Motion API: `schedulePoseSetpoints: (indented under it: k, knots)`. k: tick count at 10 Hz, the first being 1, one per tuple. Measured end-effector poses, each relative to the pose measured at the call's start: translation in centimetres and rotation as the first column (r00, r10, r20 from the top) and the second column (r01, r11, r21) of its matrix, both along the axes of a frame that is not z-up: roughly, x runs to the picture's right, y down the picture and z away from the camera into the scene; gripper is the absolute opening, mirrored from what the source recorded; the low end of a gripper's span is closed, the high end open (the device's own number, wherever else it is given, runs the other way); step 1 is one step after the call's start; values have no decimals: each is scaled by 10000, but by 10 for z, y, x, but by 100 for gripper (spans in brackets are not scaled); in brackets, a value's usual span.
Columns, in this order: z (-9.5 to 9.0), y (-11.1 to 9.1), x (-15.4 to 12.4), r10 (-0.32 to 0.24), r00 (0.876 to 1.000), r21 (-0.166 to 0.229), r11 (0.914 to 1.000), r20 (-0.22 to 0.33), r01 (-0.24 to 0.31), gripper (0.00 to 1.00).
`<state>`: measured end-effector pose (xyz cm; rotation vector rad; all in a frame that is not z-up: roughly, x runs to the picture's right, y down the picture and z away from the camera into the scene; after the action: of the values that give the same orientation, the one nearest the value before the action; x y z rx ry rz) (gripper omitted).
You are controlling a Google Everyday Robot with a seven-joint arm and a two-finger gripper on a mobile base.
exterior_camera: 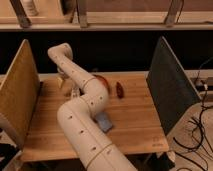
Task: Stand the bottle upright
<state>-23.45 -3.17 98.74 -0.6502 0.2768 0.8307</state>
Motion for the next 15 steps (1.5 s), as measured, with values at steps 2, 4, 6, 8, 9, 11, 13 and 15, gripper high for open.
schedulePoseSetpoints:
  k: [2,4,6,8,9,11,13,15]
  knots:
    - [4,4,7,-139,9999,-94,9999,69,139,80]
    - [7,7,11,-118,9998,-168,9998,164,121,80]
    - [12,11,10,50,9991,-253,9997,425,-39,80]
    - [15,19,8,157,9973,-454,9989,712,-125,80]
    - [15,21,6,149,9965,-499,9987,818,-109,80]
    - [16,25,3,108,9946,-592,9982,1034,-47,80]
    - [15,23,-3,71,9918,-516,9987,1273,-5,80]
    - [12,16,-5,-7,9904,-343,9994,1384,55,80]
